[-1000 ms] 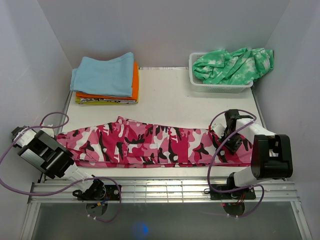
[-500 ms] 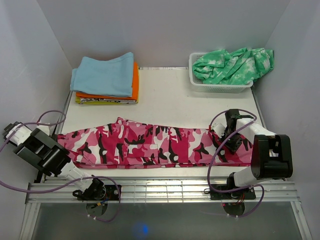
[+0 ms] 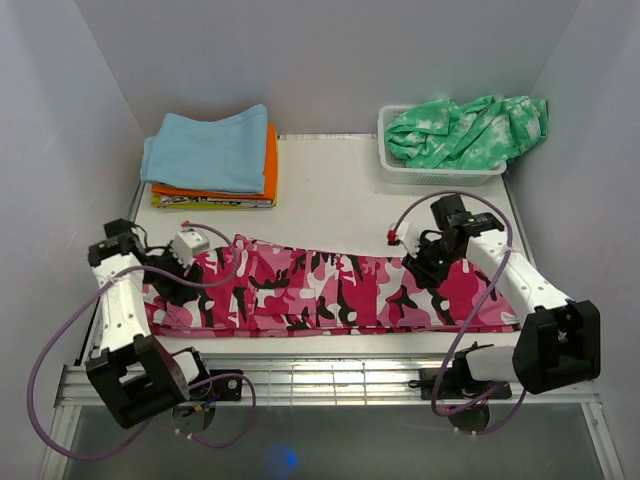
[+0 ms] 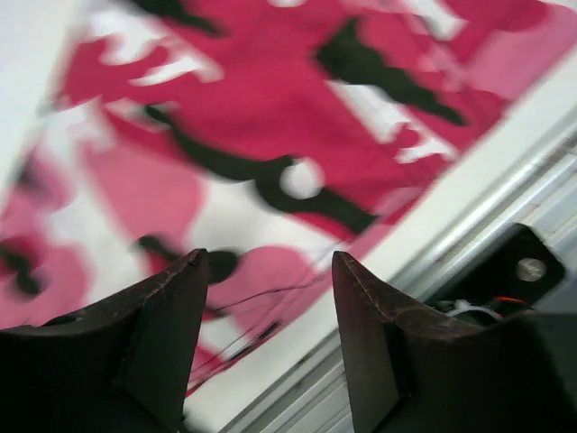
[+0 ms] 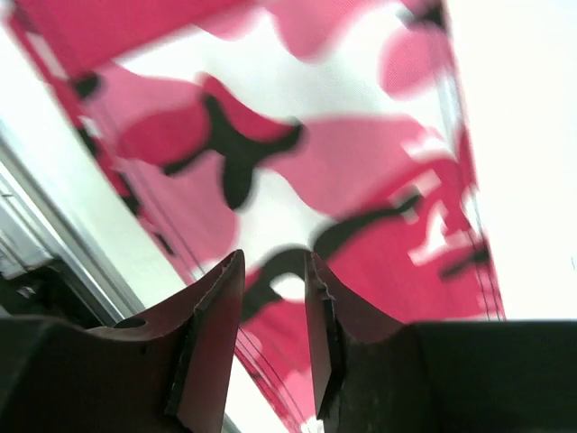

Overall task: Fold and stack the trousers
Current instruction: Fold the trousers

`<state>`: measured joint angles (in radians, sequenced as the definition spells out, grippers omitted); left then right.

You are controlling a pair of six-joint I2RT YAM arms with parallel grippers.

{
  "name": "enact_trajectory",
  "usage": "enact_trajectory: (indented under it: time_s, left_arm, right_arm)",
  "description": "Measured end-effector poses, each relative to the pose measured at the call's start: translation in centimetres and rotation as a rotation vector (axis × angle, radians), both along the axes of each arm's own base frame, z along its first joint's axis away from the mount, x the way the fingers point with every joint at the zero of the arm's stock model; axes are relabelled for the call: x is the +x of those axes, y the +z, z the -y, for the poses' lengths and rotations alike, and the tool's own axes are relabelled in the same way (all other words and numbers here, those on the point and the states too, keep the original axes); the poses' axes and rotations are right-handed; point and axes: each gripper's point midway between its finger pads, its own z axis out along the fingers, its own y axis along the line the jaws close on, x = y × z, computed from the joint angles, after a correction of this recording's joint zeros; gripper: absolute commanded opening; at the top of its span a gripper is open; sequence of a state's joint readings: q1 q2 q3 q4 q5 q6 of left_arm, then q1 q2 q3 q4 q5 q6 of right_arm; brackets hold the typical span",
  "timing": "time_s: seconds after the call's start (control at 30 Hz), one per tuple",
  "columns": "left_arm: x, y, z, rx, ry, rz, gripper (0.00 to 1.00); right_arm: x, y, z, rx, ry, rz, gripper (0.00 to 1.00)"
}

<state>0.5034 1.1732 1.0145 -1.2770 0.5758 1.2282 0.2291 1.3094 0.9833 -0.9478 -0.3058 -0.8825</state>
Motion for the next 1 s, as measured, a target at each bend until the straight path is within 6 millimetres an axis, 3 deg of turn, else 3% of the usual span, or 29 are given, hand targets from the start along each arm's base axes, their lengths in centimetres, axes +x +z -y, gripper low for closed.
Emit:
enact_trajectory:
  time_s: [0.07,0.13,0.27,0.4,0.5,0.67,0.73,0.87,1.0]
  left_arm:
    - [-1.8,-2.2,3.6,-0.030,-0.104,-0.071,0.64]
    - [-3.1,-4.7,5.8,-0.038,-0.178,-0.156,0.63]
    - [-4.2,-8.8,7.3,-0.002,-0.197,-0.318,0.59]
    - [-2.3,-11.5,7.5,0.039,-0.126,-0.407,0.54]
    - [0.0,-11.5,7.9,0.049,-0.072,-0.436,0.53]
    - [7.0,-10.9,9.0,0.041,-0.029,-0.353,0.55]
    - [8.9,-10.2,9.4,0.027,-0.040,-0.303,0.56]
    - [9.1,-7.9,9.8,0.005,-0.108,-0.230,0.57]
    - [7.4,-4.7,10.5,-0.017,-0.184,-0.142,0.57]
  right_arm:
    - [-1.4,-0.4,-2.2,0.026,0.085,-0.022,0.37]
    - [-3.2,-1.6,-3.4,0.023,0.149,-0.060,0.36]
    - [-6.0,-5.1,-2.7,-0.052,0.164,-0.160,0.32]
    - [-6.0,-7.6,-1.2,-0.144,0.115,-0.184,0.28]
    - [-5.0,-8.4,-0.7,-0.186,0.069,-0.173,0.27]
    - [-3.4,-8.3,-0.3,-0.207,0.014,-0.144,0.25]
    - [-2.3,-8.2,0.0,-0.214,-0.004,-0.109,0.25]
    - [-1.2,-6.6,-0.3,-0.177,0.001,-0.059,0.26]
    - [-0.9,-2.6,-2.8,-0.038,0.065,0.022,0.27]
